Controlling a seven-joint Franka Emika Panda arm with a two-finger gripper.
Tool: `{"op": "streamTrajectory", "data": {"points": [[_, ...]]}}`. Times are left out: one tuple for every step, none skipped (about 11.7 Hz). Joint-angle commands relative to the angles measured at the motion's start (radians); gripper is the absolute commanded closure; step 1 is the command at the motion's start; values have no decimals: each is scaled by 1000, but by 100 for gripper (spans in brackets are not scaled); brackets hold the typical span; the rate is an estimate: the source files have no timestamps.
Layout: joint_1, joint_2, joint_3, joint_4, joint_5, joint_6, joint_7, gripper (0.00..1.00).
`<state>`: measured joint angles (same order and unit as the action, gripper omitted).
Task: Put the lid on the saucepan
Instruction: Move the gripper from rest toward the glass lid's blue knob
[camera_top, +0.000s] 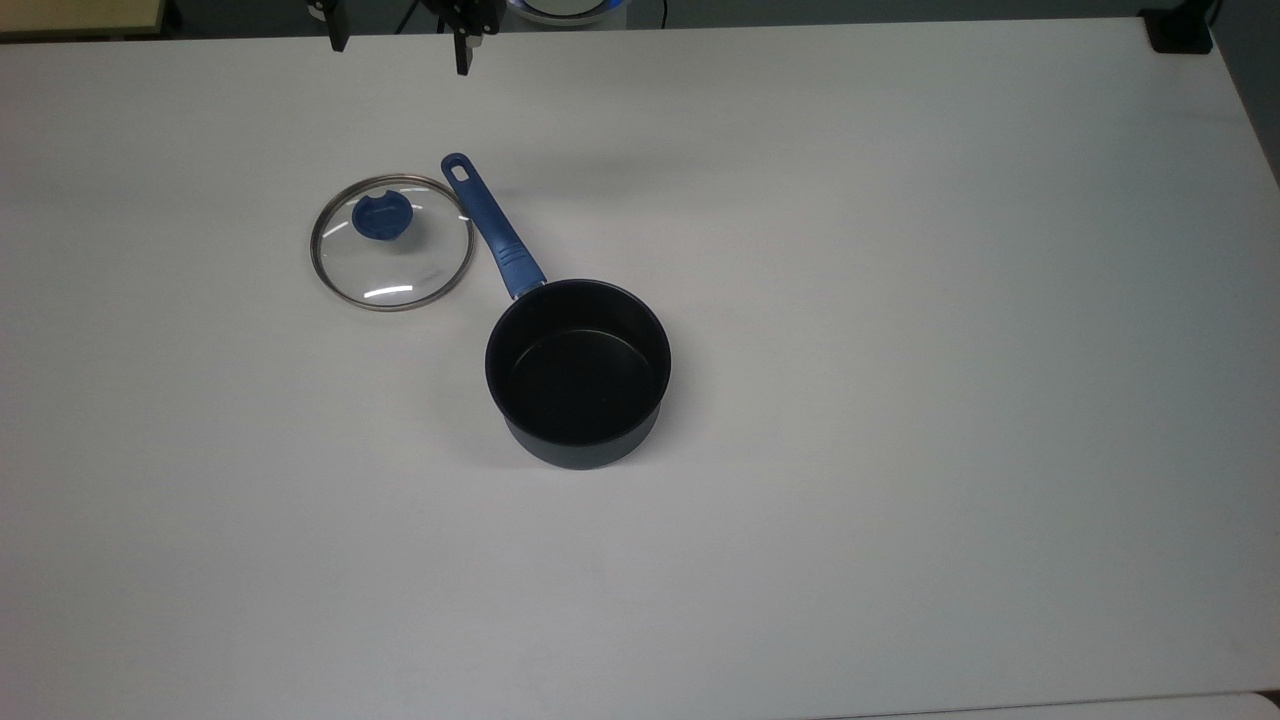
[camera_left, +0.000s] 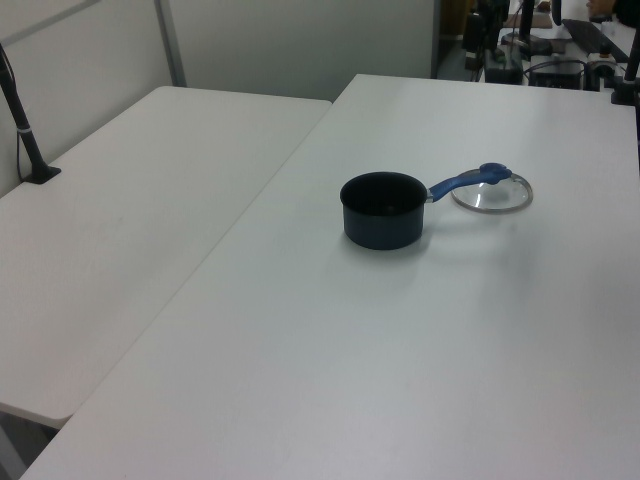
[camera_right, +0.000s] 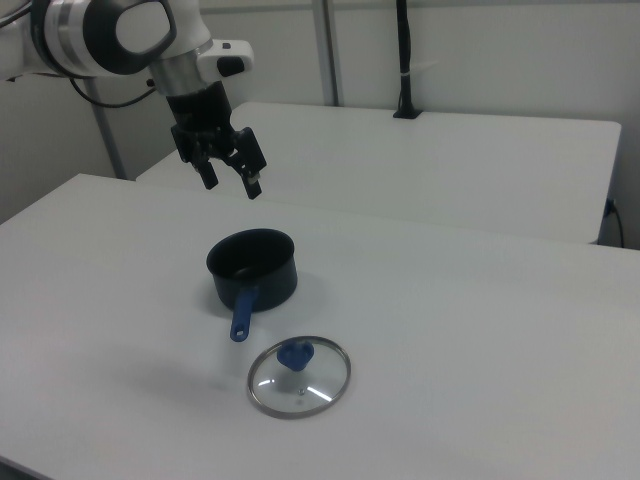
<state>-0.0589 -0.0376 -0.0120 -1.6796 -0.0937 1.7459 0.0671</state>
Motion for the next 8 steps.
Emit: {"op": "streamTrajectory", "data": {"points": [[14, -13, -19, -8, 19, -8, -20, 0], [14, -14, -17, -8, 19, -9, -20, 0], [13, -15, -17, -8, 20, -9, -20, 0], [13, -15, -19, -8, 20, -9, -20, 0], [13, -13, -17, -8, 20, -9, -20, 0], [13, -11, -19, -9, 15, -6, -27, 0], [8, -10, -19, -17, 6, -6, -79, 0], [-4, -1, -19, -17, -3, -8, -175, 0]]}}
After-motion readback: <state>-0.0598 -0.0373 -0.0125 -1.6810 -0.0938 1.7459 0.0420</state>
